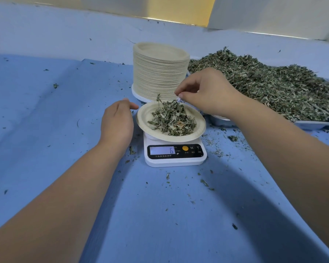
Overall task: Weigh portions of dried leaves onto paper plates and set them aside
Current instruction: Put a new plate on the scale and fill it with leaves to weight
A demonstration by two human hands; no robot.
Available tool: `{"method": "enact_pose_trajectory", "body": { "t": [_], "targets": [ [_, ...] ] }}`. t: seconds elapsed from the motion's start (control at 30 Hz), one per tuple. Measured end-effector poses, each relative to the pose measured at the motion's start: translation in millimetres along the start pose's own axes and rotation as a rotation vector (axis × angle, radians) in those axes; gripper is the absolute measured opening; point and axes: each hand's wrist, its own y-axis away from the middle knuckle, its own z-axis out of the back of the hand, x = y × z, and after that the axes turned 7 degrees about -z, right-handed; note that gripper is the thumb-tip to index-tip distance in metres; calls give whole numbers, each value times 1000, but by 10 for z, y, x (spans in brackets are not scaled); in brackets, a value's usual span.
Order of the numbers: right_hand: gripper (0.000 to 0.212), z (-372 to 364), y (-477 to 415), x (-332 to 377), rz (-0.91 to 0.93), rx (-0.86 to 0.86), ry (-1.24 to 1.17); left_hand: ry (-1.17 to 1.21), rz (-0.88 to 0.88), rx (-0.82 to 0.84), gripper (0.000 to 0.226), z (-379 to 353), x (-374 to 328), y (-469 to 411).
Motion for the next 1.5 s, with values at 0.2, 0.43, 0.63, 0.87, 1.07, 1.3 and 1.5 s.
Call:
{"method": "enact_pose_trajectory", "body": {
  "t": [0.2,0.43,0.63,0.87,1.07,1.3,1.5],
  "targets": [
    [17,18,114,-100,-43,-191,-358,2,4,0,41,-2,-17,19],
    [23,-60,246,-507,-187,-433,-382,-7,0,7,40,-1,-33,35],
    [22,-96,382,-945,-380,-470,-165,-25,29,-1,41,2,-50,44],
    [27,-106,407,-988,-313,-480,-91,-39,41,1,38,5,-109,84],
    [40,-139,428,-1010,-283,-464,-20,-30,62,1,40,-1,-144,108],
    [32,-110,486,-809,-131,-329,162,-48,-11,18,32,-29,-187,165],
    [31,-139,541,-448,-45,-179,243,-54,33,46,21,-122,-224,225]
  ]
}}
